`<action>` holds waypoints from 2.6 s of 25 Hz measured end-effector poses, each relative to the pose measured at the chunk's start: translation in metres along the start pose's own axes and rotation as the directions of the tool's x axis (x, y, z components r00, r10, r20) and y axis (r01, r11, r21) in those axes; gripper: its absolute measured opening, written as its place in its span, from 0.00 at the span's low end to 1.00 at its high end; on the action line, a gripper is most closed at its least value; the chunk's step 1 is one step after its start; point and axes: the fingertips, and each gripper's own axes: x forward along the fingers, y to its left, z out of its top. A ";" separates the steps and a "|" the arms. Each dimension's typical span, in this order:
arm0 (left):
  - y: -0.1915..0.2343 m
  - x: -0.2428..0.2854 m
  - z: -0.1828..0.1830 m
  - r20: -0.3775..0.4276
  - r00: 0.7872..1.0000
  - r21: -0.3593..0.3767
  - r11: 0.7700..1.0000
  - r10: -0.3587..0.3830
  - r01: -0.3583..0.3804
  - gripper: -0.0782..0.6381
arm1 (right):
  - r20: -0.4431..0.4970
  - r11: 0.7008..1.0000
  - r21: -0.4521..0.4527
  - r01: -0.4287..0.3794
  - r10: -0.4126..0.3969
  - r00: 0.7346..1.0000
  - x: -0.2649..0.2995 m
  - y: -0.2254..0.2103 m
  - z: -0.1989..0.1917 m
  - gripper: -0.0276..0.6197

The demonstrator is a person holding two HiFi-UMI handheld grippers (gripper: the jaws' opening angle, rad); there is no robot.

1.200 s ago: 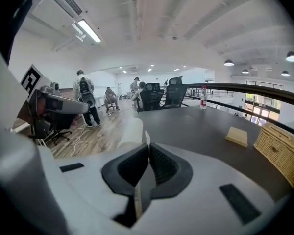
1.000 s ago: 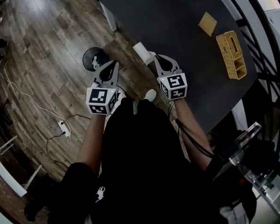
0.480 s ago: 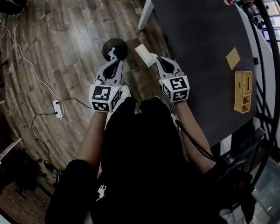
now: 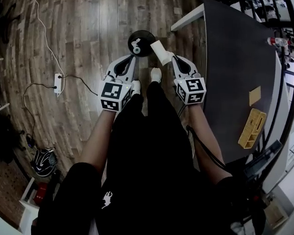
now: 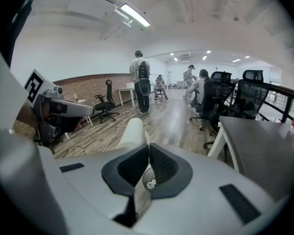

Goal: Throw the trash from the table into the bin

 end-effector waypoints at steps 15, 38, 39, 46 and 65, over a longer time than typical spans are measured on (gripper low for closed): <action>0.082 0.083 -0.064 -0.066 0.981 -0.107 0.976 0.182 -0.188 0.12 | -0.198 0.985 -0.058 -0.161 0.146 0.969 0.171 -0.037 -0.061 0.06; 0.160 0.258 -0.304 -0.308 0.930 -0.168 0.951 0.200 -0.260 0.12 | -0.512 0.984 -0.006 -0.177 0.149 0.846 0.360 -0.086 -0.333 0.07; 0.161 0.262 -0.310 -0.311 0.929 -0.169 0.950 0.200 -0.261 0.12 | -0.519 0.984 -0.006 -0.178 0.149 0.842 0.364 -0.088 -0.340 0.07; 0.164 0.281 -0.338 -0.327 0.925 -0.158 0.954 0.193 -0.255 0.12 | -0.542 0.984 -0.017 -0.179 0.141 0.828 0.383 -0.097 -0.372 0.07; 0.158 0.266 -0.346 -0.317 0.927 -0.150 0.955 0.199 -0.256 0.12 | -0.549 0.977 0.007 -0.213 0.182 0.816 0.387 -0.083 -0.384 0.16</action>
